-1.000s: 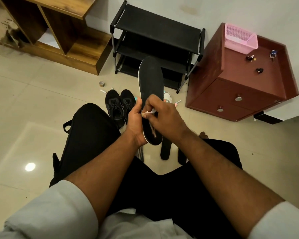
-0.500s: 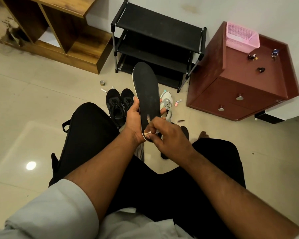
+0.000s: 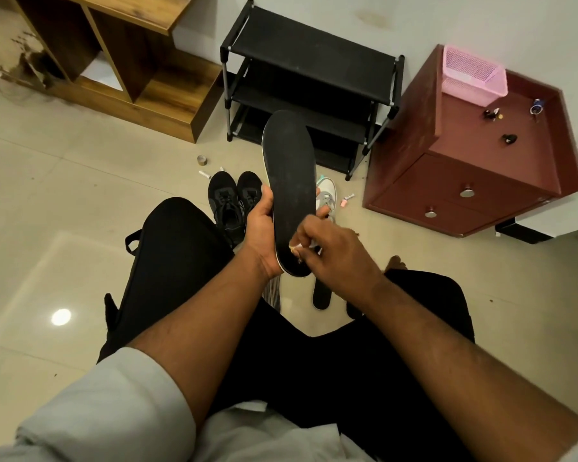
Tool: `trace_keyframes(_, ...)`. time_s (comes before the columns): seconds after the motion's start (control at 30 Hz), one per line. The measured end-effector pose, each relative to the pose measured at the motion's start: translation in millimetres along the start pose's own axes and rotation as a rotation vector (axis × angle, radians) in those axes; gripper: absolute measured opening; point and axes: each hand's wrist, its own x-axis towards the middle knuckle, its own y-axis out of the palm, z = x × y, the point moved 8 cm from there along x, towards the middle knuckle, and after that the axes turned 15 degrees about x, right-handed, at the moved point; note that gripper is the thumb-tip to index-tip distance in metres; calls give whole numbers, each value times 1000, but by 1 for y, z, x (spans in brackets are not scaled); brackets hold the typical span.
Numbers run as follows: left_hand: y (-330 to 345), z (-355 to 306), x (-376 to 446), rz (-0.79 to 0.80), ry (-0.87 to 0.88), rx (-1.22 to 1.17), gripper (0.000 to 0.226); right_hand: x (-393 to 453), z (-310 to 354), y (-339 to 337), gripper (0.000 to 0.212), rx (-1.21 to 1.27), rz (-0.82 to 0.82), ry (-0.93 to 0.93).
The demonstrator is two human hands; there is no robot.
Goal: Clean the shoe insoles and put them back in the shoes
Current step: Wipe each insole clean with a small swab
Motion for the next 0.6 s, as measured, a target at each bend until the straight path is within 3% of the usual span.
trace_keyframes(0.17,1,4,5,-3,-22,-23,85,-13,-3,-2,33,3,-8,5)
trace_keyframes(0.43,0,4,-1,-52,17,42,71,39,-6,-22,16,-25,-67,-25)
trace_keyframes(0.6,-4,0,0,-62,14,45,73,25,-1,-12,28,-21,-16,-31)
